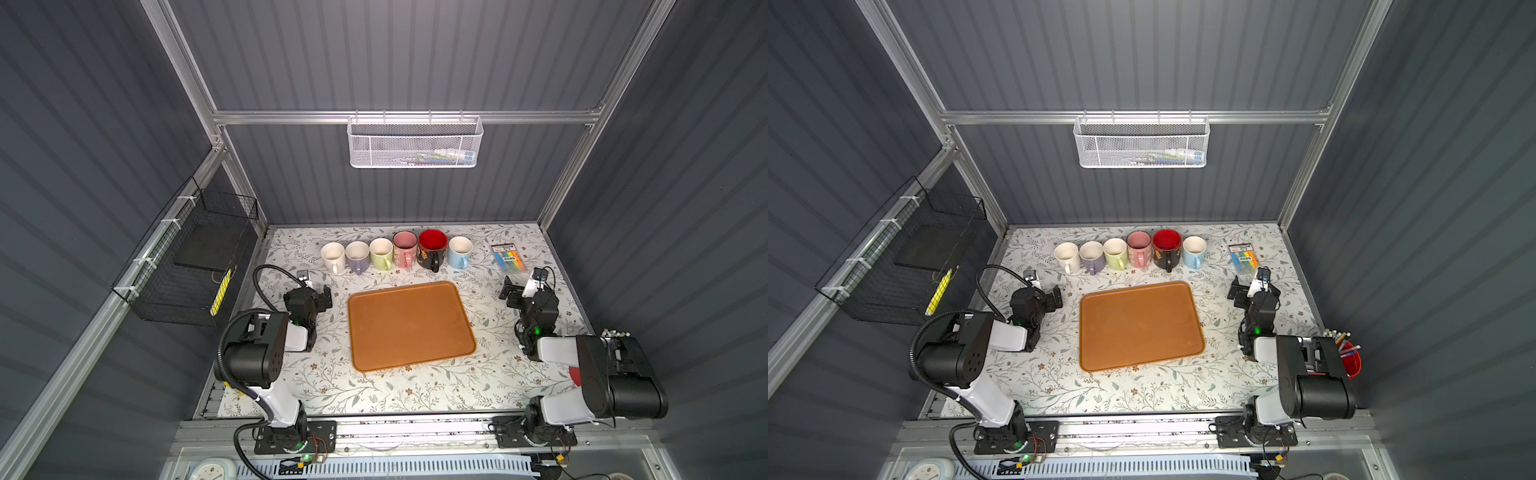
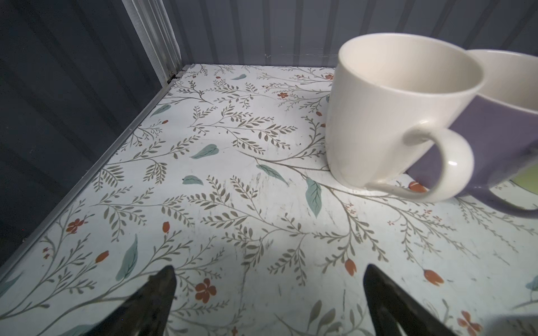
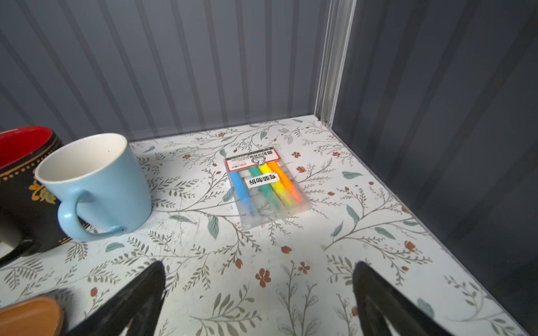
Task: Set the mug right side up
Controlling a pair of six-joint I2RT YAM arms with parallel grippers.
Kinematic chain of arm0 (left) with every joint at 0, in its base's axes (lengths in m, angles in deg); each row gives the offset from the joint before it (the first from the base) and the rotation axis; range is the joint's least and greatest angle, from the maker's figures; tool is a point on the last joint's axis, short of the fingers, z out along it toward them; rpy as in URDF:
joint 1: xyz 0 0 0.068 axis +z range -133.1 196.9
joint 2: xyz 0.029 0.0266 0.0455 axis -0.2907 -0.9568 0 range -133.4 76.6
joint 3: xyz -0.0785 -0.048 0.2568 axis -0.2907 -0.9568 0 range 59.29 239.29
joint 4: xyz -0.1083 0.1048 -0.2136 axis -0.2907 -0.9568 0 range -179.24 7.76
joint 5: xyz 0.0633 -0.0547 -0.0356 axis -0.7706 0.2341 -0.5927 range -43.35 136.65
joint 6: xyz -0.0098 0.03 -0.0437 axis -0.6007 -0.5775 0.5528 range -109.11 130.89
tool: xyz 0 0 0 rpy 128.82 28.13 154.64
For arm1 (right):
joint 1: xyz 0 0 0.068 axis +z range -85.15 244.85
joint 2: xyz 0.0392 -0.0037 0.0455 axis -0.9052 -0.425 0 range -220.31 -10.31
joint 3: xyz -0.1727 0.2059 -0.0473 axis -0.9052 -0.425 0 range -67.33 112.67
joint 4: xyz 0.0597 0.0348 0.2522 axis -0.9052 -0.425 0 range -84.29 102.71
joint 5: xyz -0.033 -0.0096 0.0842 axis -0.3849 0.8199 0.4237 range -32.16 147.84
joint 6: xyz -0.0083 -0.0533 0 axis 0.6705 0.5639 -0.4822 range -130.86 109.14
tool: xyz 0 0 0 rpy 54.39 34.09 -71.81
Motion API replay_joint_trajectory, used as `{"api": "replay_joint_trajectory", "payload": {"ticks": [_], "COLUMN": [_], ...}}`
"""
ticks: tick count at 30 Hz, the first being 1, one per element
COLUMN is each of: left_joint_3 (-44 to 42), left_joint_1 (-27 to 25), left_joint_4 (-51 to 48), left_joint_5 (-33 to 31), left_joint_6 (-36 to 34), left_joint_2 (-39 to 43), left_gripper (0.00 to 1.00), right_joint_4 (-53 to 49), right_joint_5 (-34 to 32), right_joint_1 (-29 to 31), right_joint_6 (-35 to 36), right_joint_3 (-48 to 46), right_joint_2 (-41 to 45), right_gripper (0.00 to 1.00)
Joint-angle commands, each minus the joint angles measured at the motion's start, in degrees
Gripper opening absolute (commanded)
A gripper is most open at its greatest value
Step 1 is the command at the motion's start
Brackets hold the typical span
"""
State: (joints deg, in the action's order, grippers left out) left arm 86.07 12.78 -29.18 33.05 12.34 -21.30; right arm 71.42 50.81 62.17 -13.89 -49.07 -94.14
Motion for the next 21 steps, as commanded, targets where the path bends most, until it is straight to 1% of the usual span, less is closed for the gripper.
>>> {"api": "replay_joint_trajectory", "payload": {"ticks": [1,21], "left_joint_3": [-0.11,0.21], "left_joint_1": [0.25,0.25], "left_joint_4": [-0.37,-0.68], "left_joint_5": [0.47,0.58], "left_joint_6": [-1.28,-1.23], "left_joint_2": [-0.4,-0.53], "left_gripper": [1.0,1.0], "right_joint_4": [-1.21,-1.5], "right_joint_5": [1.04,1.14], "right_joint_1": [0.3,0.26], "right_joint_6": [-0.75,-0.72], "right_joint_3": [-0.39,-0.19], "right_joint_2": [0.2,0.16], "right_gripper": [0.99,0.99]}}
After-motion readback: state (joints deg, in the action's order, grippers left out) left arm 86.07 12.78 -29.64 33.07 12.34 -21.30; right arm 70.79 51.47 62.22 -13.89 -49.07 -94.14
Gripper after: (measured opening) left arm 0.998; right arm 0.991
